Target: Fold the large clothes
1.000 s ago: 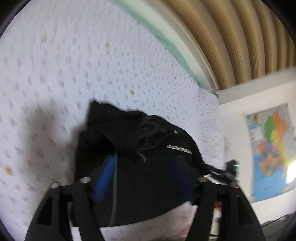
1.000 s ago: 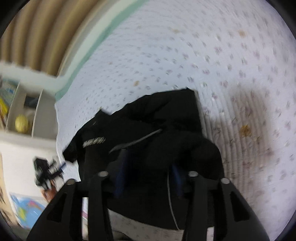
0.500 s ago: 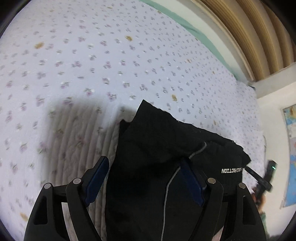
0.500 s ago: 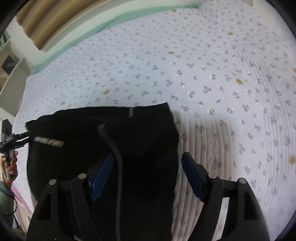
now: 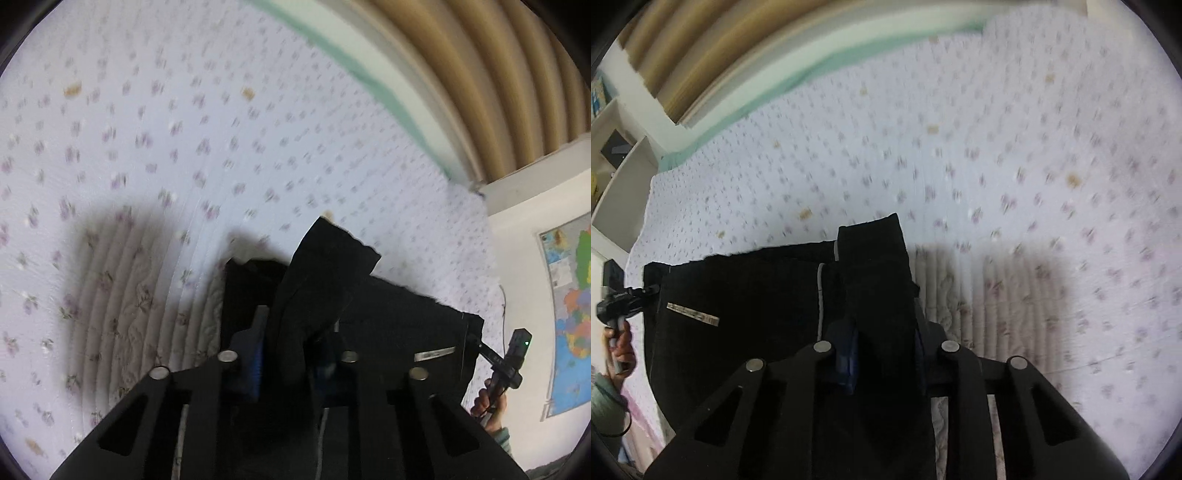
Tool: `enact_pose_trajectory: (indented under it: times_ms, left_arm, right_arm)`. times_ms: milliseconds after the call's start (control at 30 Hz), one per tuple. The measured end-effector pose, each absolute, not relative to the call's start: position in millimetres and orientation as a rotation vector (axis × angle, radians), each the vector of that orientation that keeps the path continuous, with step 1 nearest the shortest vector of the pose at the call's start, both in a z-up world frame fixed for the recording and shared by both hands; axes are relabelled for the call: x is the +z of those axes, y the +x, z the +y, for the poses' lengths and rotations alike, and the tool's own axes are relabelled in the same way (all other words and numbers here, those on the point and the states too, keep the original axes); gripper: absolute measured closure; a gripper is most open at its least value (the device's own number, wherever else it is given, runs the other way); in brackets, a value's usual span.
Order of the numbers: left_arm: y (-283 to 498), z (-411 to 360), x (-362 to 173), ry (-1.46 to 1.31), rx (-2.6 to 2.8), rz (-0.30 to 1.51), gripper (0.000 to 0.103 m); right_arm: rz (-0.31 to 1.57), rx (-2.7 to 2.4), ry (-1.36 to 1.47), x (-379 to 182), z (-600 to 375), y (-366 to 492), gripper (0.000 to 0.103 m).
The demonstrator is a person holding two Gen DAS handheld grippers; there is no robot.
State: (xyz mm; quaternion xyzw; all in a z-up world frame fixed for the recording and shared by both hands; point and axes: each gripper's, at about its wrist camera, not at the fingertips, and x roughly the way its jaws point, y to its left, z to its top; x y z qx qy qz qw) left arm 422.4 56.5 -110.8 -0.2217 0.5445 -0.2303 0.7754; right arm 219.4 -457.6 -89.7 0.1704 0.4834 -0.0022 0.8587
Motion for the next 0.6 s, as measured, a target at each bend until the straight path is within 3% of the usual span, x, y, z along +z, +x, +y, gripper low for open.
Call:
enact_pose_trajectory:
  times_ms: [200,433,533,600]
  left_arm:
    - [454.4,39.0,-65.3,-0.402,-0.445,1.065,0.091]
    - [499.3,-4.7,-160.6,-0.252,-0.273,1.28,0.09]
    - [501.9,-9.6,-170.6,-0.234,-0.25,1.29,0.082]
    - [504.0,-5.0,-166.5,-0.247,-0.262,1.294,0.074]
  right_arm:
    - [0.946,-0.081,0.191,-55.0,-442.1,258.1,0.08]
    - [1.123,-0.143,0.255,-148.3,-450.5,307.3,0.081]
    - [1.156,-0.145,0.283,-165.5,-452.4,306.8,0.08]
    - [1.161,-0.144,0.303,-161.0,-456.3,304.4,0.07]
